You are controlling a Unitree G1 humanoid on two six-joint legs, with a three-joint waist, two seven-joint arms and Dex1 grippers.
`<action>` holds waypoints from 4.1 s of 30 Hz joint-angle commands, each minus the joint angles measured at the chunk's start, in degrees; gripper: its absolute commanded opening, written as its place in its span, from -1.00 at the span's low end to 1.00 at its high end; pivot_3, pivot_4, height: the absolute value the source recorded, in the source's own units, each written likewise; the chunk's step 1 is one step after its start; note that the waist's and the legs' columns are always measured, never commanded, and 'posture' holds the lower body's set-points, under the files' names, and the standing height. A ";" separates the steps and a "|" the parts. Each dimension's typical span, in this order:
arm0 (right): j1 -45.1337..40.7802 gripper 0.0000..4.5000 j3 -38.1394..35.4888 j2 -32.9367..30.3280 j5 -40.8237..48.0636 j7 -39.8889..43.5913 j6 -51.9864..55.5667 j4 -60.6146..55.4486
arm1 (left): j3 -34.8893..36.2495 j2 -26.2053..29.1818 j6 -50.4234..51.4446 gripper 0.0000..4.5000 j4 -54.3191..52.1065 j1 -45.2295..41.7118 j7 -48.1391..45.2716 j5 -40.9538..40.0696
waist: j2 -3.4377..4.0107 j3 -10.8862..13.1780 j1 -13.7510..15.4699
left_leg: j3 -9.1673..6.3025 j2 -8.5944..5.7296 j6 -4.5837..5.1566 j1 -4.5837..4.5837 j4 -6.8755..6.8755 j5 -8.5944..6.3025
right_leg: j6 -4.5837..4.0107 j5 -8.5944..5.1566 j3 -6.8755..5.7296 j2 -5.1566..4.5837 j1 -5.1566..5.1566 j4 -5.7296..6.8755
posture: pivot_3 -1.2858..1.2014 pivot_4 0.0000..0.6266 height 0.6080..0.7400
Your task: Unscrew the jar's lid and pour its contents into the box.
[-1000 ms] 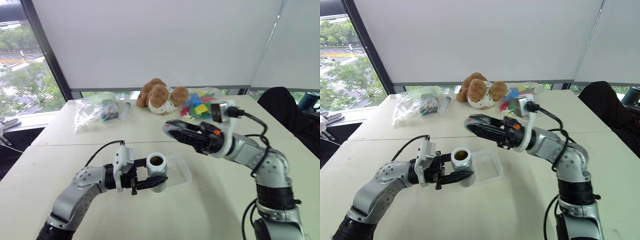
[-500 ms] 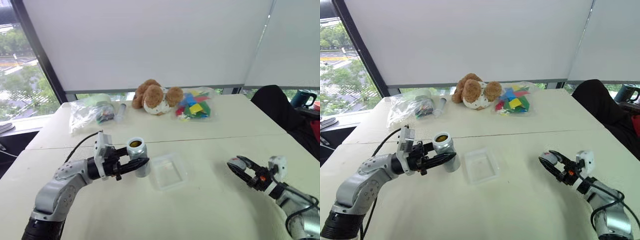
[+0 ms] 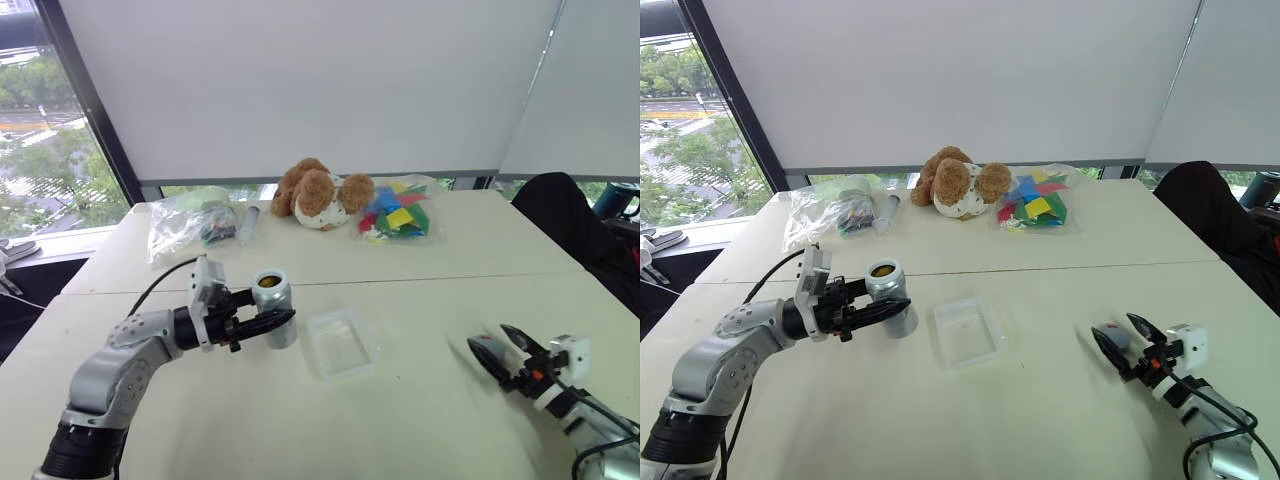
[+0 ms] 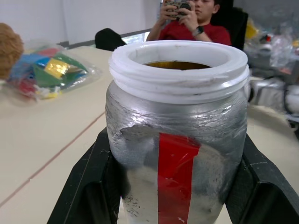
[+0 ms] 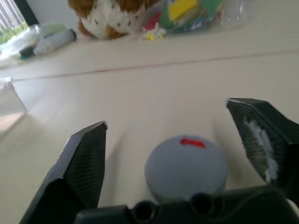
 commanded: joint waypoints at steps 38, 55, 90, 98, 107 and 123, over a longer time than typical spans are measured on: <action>11.97 0.99 7.09 -6.99 3.67 4.38 15.91 -38.82 | -46.13 -2.39 -42.80 -0.06 40.22 -33.07 103.68 124.65 | -0.27 0.12 2.81 | 0.16 -0.15 0.01 -0.28 0.20 0.00 | 0.55 0.09 -0.13 -0.02 -0.05 -0.14 | 0.03 -0.52 1.00; 11.48 0.99 8.58 -5.30 3.73 1.11 16.95 -41.35 | -47.68 -1.74 -50.35 -0.06 43.37 -31.67 109.57 110.07 | -0.35 0.17 2.30 | 0.00 -0.08 -0.01 -0.31 0.32 -0.01 | 0.48 0.14 -0.12 -0.05 -0.17 0.10 | 0.03 -0.52 1.00; -2.75 0.99 16.28 0.97 7.43 14.10 9.77 -32.80 | 16.60 -6.05 -28.78 -0.06 15.80 22.08 39.53 6.15 | -0.34 0.07 1.33 | -0.10 -0.02 0.12 -0.23 0.83 -0.10 | 0.33 0.14 -0.06 -0.09 0.04 0.37 | 0.03 -0.52 1.00; -2.94 1.00 15.72 0.13 7.20 14.29 10.18 -32.29 | 18.03 -6.95 -28.37 0.58 18.58 20.72 36.54 6.70 | -0.33 0.07 1.31 | -0.10 -0.01 0.11 -0.23 0.81 -0.11 | 0.33 0.14 -0.06 -0.09 0.02 0.38 | 0.03 -0.52 1.00; 2.31 1.00 11.05 -2.95 8.82 13.51 12.39 -35.63 | 20.03 -6.10 -26.36 0.97 14.32 25.72 32.89 5.64 | -0.33 0.07 1.34 | -0.10 0.00 0.11 -0.26 0.75 -0.12 | 0.31 0.13 -0.05 -0.11 0.01 0.28 | 0.03 -0.52 1.00; 15.51 1.00 -3.75 -12.60 8.82 22.02 9.76 -33.43 | 24.41 8.66 -32.18 0.97 3.84 46.84 7.38 11.13 | -0.35 0.08 1.07 | 0.06 0.10 0.17 -0.36 0.58 -0.19 | -0.07 -0.05 -0.01 -0.19 0.02 -0.25 | 0.03 -0.52 1.00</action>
